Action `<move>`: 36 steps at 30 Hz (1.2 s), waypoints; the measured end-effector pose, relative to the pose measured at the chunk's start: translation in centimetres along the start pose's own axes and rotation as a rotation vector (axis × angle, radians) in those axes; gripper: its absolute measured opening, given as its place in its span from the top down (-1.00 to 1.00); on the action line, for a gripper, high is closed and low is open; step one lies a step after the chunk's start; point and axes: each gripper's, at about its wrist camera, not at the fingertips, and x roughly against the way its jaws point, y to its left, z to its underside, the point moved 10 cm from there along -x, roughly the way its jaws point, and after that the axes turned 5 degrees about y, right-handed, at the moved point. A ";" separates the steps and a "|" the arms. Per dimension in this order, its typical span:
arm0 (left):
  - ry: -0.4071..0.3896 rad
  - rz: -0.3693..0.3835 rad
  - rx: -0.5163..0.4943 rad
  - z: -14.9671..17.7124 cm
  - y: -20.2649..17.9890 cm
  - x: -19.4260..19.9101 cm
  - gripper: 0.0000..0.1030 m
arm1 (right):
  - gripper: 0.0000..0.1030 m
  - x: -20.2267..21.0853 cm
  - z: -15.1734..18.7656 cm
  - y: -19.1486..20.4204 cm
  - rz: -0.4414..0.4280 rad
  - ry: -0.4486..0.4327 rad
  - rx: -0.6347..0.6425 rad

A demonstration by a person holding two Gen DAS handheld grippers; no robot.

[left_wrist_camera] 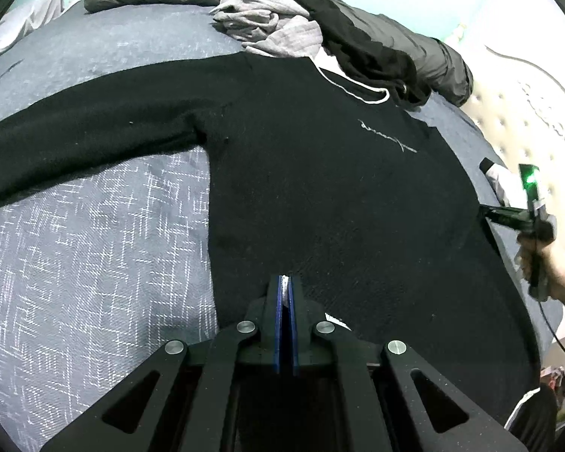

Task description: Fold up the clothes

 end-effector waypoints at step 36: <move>0.022 -0.015 0.061 0.5 1.3 0.1 0.90 | 0.52 1.6 1.0 18.2 -0.360 -0.062 -0.035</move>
